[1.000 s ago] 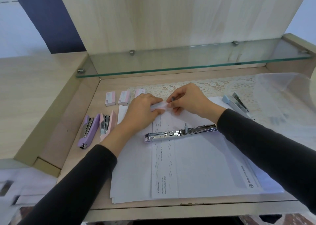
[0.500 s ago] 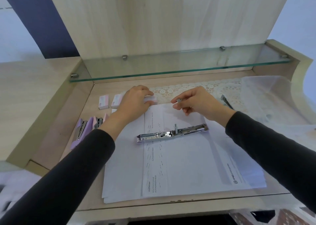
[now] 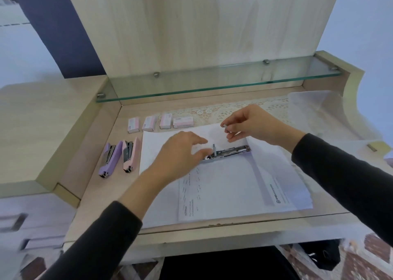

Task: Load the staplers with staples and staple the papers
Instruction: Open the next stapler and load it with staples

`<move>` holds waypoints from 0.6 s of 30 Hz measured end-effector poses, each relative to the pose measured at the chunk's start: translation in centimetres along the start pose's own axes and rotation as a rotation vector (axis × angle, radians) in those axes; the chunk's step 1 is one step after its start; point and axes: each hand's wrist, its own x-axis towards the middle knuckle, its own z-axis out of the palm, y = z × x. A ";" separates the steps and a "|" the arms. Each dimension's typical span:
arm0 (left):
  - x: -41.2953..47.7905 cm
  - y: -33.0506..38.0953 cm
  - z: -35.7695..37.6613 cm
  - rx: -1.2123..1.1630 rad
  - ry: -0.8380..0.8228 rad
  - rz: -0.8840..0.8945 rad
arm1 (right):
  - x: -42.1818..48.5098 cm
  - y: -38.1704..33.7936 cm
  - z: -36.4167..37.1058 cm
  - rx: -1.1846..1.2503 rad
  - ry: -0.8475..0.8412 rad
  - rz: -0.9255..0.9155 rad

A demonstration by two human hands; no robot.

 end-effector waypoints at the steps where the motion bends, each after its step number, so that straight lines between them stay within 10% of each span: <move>1: -0.3 0.2 0.7 0.055 -0.011 0.007 | -0.2 0.1 0.0 -0.080 0.026 -0.024; 18: -2.3 -0.6 4.9 0.124 0.338 0.131 | -3.2 3.6 2.4 -0.773 0.123 -0.495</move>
